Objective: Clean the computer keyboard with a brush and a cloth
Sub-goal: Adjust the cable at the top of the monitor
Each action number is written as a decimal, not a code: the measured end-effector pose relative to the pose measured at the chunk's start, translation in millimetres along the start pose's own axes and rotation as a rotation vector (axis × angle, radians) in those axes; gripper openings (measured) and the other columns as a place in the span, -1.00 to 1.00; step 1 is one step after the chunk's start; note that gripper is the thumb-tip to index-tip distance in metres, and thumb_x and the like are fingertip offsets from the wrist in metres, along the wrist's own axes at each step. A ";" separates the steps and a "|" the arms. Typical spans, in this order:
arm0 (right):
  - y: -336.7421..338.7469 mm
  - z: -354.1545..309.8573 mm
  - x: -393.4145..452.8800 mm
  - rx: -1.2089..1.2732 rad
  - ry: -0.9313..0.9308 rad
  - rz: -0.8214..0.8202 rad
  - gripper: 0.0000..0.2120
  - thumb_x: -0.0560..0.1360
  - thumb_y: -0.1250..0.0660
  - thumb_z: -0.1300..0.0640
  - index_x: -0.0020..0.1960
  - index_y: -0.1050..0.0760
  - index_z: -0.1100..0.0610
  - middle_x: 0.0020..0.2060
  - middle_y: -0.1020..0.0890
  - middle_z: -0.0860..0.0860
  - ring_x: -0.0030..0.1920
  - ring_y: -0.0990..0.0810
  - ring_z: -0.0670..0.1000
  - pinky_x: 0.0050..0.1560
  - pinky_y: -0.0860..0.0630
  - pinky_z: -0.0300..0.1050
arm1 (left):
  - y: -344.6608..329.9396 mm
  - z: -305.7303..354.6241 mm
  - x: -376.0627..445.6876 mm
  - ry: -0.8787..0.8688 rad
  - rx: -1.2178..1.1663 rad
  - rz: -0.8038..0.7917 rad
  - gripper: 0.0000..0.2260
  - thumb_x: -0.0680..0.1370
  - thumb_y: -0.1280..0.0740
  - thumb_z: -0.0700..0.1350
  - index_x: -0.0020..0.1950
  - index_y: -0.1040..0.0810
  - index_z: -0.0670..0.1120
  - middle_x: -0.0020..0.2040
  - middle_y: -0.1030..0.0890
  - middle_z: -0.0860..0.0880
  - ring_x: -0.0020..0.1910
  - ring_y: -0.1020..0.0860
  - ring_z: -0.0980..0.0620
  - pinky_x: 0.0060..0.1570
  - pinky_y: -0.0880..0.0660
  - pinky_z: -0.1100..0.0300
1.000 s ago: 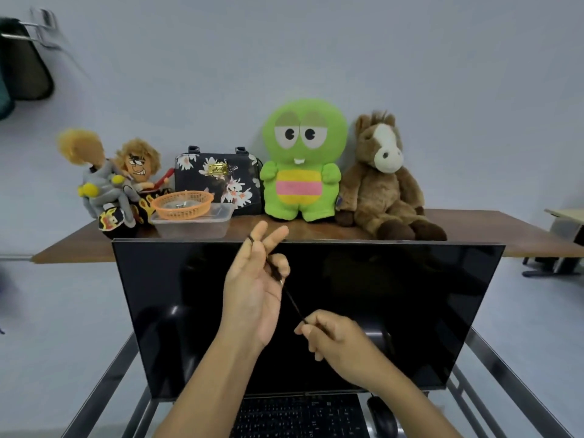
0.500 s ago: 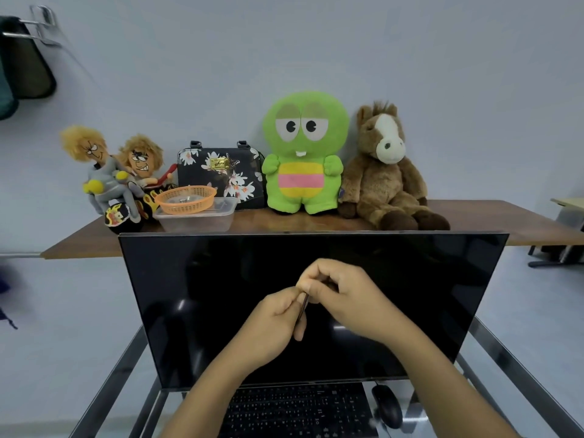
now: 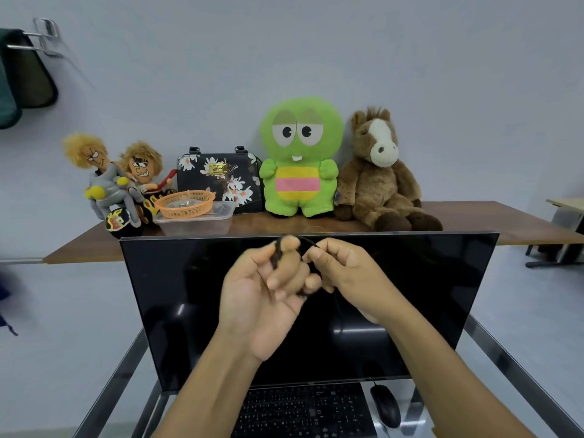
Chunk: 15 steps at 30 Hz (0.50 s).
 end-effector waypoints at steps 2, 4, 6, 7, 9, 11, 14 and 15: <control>-4.0 5.1 -2.6 -0.037 -0.023 -0.018 -0.80 0.60 -0.24 0.03 -0.12 -0.59 0.04 -0.35 -0.50 0.12 -0.38 -0.40 0.03 -0.28 -0.37 -0.02 | -0.5 12.7 6.4 -0.117 -0.045 0.066 -0.73 0.57 -0.08 -0.13 -0.10 -0.55 -0.16 -0.51 -0.23 0.04 -0.52 -0.18 0.09 -0.26 -0.39 0.16; -6.9 7.9 -6.6 -0.091 -0.041 -0.024 -0.80 0.61 -0.23 0.06 -0.10 -0.60 0.05 -0.43 -0.46 -0.04 -0.42 -0.41 -0.05 -0.31 -0.38 -0.11 | 3.3 25.0 15.0 -0.229 -0.020 0.138 -0.76 0.61 -0.09 -0.13 0.04 -0.53 -0.17 -0.46 -0.33 0.03 -0.49 -0.27 0.10 -0.17 -0.40 0.16; -13.2 7.0 -11.8 -0.195 -0.043 -0.066 -0.81 0.61 -0.23 0.06 -0.07 -0.60 0.05 -0.45 -0.49 -0.13 -0.42 -0.45 -0.16 -0.32 -0.39 -0.24 | 8.8 36.0 21.4 -0.359 0.102 0.220 -0.76 0.64 -0.10 -0.14 0.16 -0.49 -0.19 -0.37 -0.46 0.01 -0.42 -0.36 0.09 -0.08 -0.41 0.16; -17.5 6.1 -14.2 -0.257 -0.036 -0.103 -0.82 0.60 -0.23 0.05 -0.05 -0.60 0.03 -0.42 -0.55 -0.16 -0.40 -0.49 -0.18 -0.32 -0.40 -0.27 | 11.8 41.2 22.8 -0.437 0.243 0.275 -0.77 0.66 -0.10 -0.15 0.18 -0.48 -0.19 -0.33 -0.52 0.00 -0.39 -0.40 0.08 -0.05 -0.41 0.16; -25.7 3.3 -18.5 -0.339 -0.021 -0.174 -0.85 0.60 -0.23 0.02 -0.01 -0.58 -0.02 -0.24 -0.66 -0.11 -0.26 -0.60 -0.08 -0.27 -0.51 -0.12 | 13.7 50.8 19.6 -0.593 0.731 0.407 -0.80 0.67 -0.09 -0.15 0.12 -0.50 -0.08 -0.29 -0.59 0.02 -0.35 -0.46 0.08 -0.05 -0.42 0.25; -28.6 -3.0 -20.6 -0.394 0.020 -0.200 -0.85 0.59 -0.25 0.01 0.02 -0.58 -0.01 -0.16 -0.66 -0.02 -0.15 -0.62 -0.03 -0.13 -0.54 -0.06 | 16.1 50.4 16.8 -0.655 1.238 0.429 -0.82 0.65 -0.11 -0.14 0.10 -0.49 0.01 -0.26 -0.62 0.06 -0.31 -0.49 0.11 -0.12 -0.43 0.33; -21.7 -21.1 -20.7 -0.449 0.142 -0.137 -0.89 0.56 -0.30 0.07 -0.06 -0.60 0.04 -0.21 -0.65 -0.09 -0.20 -0.59 -0.14 -0.14 -0.52 -0.19 | 33.8 31.1 13.6 -0.449 1.643 0.261 -0.85 0.63 -0.15 -0.11 0.08 -0.51 0.01 -0.29 -0.59 0.16 -0.17 -0.51 0.06 -0.09 -0.46 0.17; -17.7 -26.0 -19.8 -0.435 0.156 -0.116 -0.90 0.54 -0.33 0.08 -0.10 -0.60 0.05 -0.28 -0.63 -0.11 -0.28 -0.55 -0.15 -0.21 -0.49 -0.22 | 40.3 23.1 10.4 -0.350 1.621 0.208 -0.84 0.63 -0.16 -0.06 0.03 -0.53 -0.01 -0.33 -0.58 0.14 -0.21 -0.52 0.06 -0.13 -0.46 0.15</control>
Point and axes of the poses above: each hand's wrist, its own x-axis towards the middle knuckle, its own y-axis out of the back of the hand, z = x × y, the point moved 4 cm from there along x, towards the middle knuckle
